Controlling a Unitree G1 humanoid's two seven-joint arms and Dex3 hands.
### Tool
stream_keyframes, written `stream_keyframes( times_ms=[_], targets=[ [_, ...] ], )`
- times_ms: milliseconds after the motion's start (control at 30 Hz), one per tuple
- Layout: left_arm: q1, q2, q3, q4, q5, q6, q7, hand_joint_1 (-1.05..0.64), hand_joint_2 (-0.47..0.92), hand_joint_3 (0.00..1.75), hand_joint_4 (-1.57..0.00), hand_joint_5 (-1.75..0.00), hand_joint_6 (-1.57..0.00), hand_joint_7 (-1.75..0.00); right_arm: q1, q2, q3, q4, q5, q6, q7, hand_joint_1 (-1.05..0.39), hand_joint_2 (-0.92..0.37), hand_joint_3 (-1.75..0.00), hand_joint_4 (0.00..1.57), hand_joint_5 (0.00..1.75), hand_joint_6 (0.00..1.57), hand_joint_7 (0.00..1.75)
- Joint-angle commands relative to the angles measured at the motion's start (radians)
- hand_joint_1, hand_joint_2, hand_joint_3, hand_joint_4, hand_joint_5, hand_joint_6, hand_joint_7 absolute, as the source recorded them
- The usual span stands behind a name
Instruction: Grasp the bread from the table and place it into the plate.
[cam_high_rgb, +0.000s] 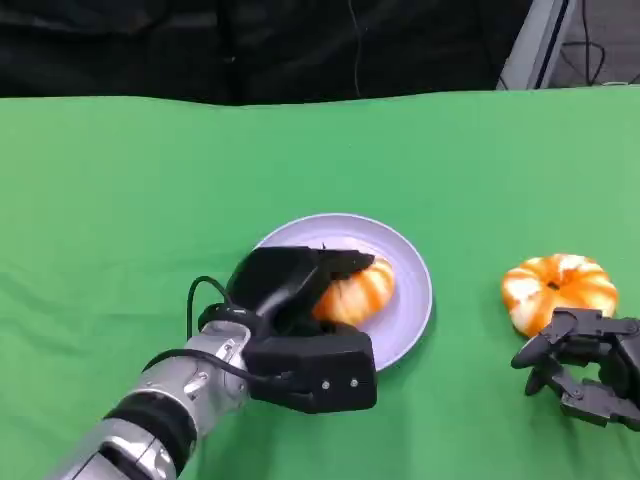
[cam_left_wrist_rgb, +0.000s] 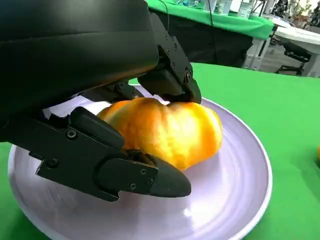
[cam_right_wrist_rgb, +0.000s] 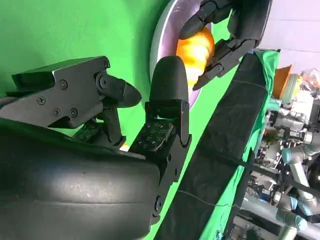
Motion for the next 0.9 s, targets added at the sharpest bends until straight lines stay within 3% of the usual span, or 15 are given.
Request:
stream_keyframes(
  times_ms=[33, 900],
  targets=[
    [-0.015, 0.018, -0.006, -0.009, 0.008, 0.011, -0.005, -0.74, 0.92, 0.4, -0.62, 0.0, -0.61, 0.0, -0.005, -0.009, -0.006, 0.006, 0.004, -0.012, -0.01, 0.02, -0.76, -0.73, 0.87, 1.35, 0.96, 0.89],
    [-0.009, 0.035, -0.008, -0.037, 0.001, 0.007, -0.005, -0.76, 0.92, 0.44, -0.62, 0.0, -0.59, 0.0, -0.007, -0.009, -0.006, 0.005, 0.006, -0.007, -0.003, 0.03, -0.76, -0.73, 0.86, 1.37, 0.95, 0.91]
  ],
)
